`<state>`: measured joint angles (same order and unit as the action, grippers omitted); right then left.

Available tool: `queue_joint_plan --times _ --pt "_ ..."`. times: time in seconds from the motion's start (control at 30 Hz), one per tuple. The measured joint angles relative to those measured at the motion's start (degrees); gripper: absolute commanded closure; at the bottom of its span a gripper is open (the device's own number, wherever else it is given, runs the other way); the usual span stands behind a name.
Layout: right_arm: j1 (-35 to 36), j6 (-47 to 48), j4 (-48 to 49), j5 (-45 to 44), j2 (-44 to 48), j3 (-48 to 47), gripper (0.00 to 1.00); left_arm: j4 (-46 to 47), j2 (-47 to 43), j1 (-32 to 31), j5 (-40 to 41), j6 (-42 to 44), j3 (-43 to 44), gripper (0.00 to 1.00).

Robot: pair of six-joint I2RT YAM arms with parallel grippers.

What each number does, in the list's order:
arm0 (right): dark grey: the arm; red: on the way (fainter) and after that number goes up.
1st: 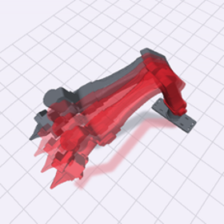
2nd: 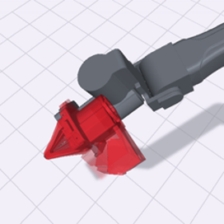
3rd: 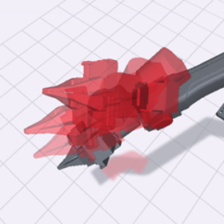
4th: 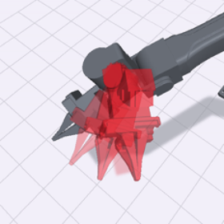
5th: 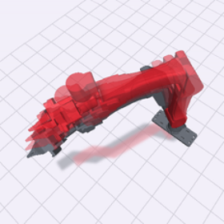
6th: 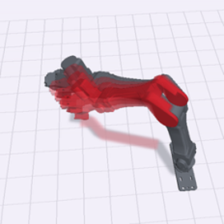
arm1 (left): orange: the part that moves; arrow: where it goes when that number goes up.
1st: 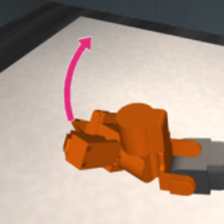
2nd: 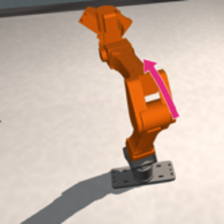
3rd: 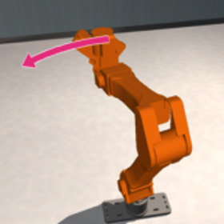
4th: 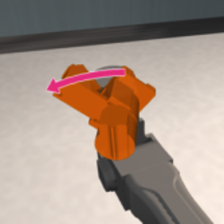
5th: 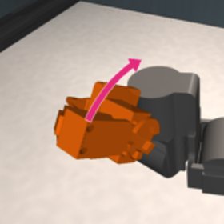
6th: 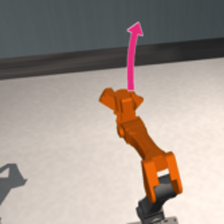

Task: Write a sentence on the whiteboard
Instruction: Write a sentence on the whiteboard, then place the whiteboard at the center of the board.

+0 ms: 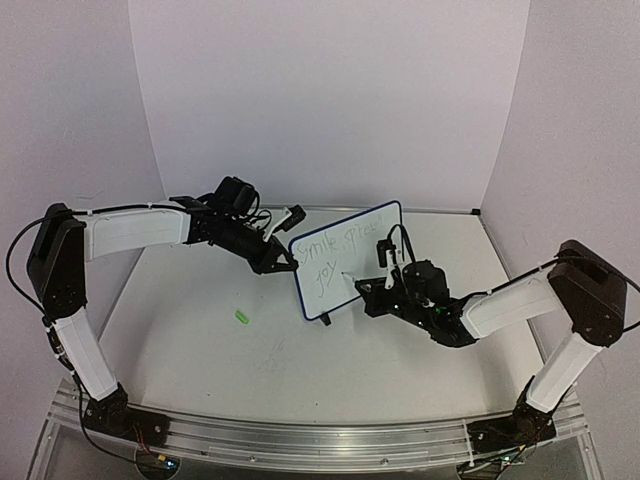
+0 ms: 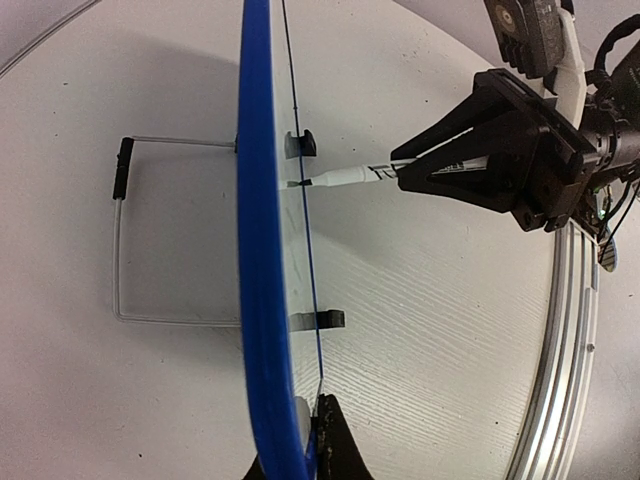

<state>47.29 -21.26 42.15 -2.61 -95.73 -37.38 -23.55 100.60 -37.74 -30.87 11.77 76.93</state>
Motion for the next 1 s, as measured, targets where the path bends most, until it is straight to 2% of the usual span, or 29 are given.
queue_joint_plan --times 0.37,1.0 --pt "0.0 -0.1 -0.3 -0.8 0.8 0.4 1.0 0.0 0.0 0.0 0.0 0.1 0.0 1.0" --pt "0.0 3.5 -10.5 -13.3 24.5 5.2 1.0 -3.9 0.1 0.2 0.1 0.3 1.5 1.0"
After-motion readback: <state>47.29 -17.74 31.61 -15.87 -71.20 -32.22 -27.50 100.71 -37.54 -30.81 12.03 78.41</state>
